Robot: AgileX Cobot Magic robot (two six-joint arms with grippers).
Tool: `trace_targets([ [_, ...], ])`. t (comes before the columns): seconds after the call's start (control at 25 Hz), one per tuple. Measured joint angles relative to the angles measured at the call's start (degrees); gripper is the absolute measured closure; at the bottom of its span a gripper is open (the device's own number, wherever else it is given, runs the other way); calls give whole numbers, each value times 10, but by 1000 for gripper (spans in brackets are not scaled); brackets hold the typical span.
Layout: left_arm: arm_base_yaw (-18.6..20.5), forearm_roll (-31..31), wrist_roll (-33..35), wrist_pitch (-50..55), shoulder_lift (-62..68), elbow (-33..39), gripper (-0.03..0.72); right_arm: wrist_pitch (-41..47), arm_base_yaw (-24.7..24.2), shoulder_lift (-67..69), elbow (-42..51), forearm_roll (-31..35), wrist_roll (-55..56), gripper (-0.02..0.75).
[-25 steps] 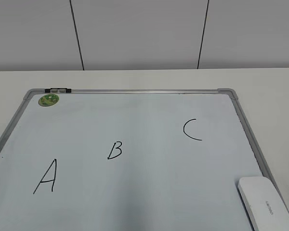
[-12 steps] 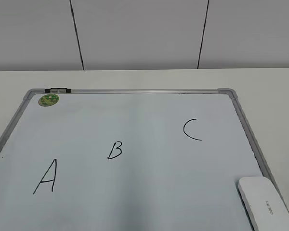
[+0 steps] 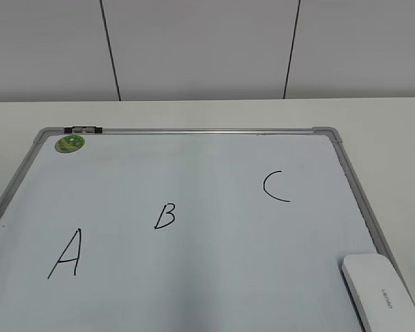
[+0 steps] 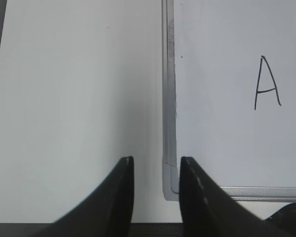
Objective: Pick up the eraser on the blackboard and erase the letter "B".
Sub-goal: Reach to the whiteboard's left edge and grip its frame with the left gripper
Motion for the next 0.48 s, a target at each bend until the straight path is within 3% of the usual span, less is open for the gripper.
trace_targets([
  [0.48,0,0,0,-9,273,-168,447,0,0,0,0,0,0,183],
])
